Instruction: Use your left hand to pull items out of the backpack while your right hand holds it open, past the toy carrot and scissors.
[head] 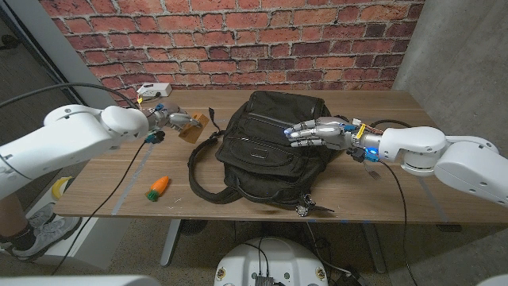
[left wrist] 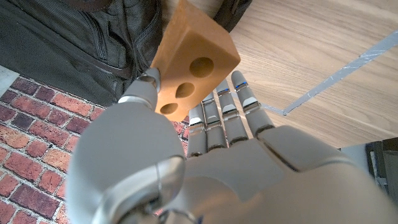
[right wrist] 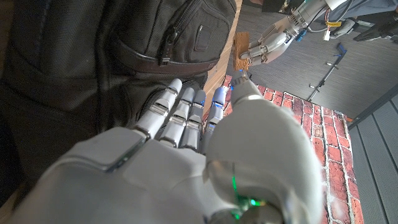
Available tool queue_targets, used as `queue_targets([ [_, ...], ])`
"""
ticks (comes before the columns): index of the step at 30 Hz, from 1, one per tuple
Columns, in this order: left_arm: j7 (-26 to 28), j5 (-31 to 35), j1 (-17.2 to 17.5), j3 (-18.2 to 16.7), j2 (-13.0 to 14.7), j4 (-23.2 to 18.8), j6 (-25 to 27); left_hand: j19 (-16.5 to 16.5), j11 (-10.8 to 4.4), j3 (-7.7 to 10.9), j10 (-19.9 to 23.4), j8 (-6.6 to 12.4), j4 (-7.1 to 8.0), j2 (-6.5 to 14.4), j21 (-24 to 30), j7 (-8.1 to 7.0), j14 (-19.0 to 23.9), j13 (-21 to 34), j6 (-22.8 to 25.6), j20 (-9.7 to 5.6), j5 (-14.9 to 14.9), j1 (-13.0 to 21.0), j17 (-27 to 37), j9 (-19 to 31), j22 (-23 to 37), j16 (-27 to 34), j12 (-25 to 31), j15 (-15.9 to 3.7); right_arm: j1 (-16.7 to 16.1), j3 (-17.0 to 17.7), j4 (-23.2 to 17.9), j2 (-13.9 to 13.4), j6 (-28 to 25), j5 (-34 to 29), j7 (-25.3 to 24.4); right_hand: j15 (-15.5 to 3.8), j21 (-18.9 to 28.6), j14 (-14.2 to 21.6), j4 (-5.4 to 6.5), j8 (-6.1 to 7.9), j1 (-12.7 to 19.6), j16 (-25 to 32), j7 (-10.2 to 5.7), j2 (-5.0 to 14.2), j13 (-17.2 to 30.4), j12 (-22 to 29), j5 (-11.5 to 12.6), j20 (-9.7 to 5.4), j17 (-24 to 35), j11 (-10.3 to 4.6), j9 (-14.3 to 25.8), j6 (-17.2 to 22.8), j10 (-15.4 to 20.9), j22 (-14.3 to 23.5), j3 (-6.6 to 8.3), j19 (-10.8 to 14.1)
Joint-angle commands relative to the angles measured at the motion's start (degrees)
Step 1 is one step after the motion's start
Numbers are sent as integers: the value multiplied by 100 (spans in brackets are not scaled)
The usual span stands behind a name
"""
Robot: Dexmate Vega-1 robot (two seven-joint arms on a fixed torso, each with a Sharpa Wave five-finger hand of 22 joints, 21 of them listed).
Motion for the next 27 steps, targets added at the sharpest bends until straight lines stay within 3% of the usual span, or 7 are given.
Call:
queue_targets([
  [1,276,-46,232,-195,76,-114,140,-11,-21,54,-12,31,-8,40,52,-71,40,9,113,-25,38,44,21,794,15,4,47,-31,287,-340,355,85,351,-57,222,-6,33,-30,16,-23,-10,8,1,17,25,-18,30,-11,11,12,16,-6,-29,-2,-19,-32],
  [16,550,290,119,75,-4,-197,379,9,-62,54,28,42,-16,24,74,-104,78,-10,167,-45,38,59,45,774,14,15,58,-67,504,-585,774,198,875,-403,394,-37,65,-75,49,-48,-73,22,-5,28,37,-24,22,-10,5,-5,6,-25,-73,2,-42,0],
  [27,475,432,-126,298,-60,-183,546,15,-67,52,25,45,-23,2,85,-103,74,-17,177,-55,33,70,55,769,14,8,56,-81,630,-707,1118,352,1152,-481,540,20,58,-224,176,-181,-402,11,48,-66,62,-50,29,37,-31,8,-17,-258,-217,7,-202,-107],
])
